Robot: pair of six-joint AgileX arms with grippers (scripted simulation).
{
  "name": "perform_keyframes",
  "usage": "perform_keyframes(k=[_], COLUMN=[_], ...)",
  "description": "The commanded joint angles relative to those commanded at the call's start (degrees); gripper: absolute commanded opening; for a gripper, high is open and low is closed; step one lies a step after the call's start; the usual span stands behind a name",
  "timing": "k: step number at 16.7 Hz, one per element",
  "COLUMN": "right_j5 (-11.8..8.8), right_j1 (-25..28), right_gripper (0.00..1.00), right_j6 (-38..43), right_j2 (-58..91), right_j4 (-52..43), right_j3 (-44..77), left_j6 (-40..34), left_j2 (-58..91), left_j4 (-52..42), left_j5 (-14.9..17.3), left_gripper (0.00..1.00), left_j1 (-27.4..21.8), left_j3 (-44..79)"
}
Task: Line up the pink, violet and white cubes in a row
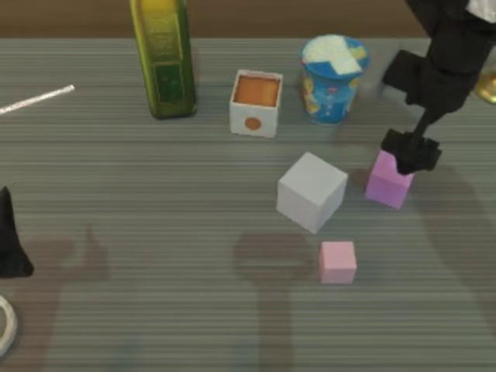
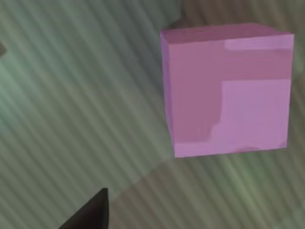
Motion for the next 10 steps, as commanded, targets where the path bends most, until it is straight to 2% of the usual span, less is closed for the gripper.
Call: perform_keyframes(k=[4, 10], right_j5=[0.1, 0.1], right_j1=[1.1, 1.0], right_gripper=[1.0, 1.0], right_j6=[-3.0, -3.5], right_j2=[8.2, 9.5], right_j4=[-4.0, -4.5], right_j3=[8.6, 9.8], left_j6=[5.9, 6.8], left_j2=[-9.8, -11.1], left_j4=[6.6, 7.6], left_j5=[0.6, 0.6], left_gripper=[1.0, 1.0], left_j1=[2.9, 3.3], left_j3=[-8.4, -9.5])
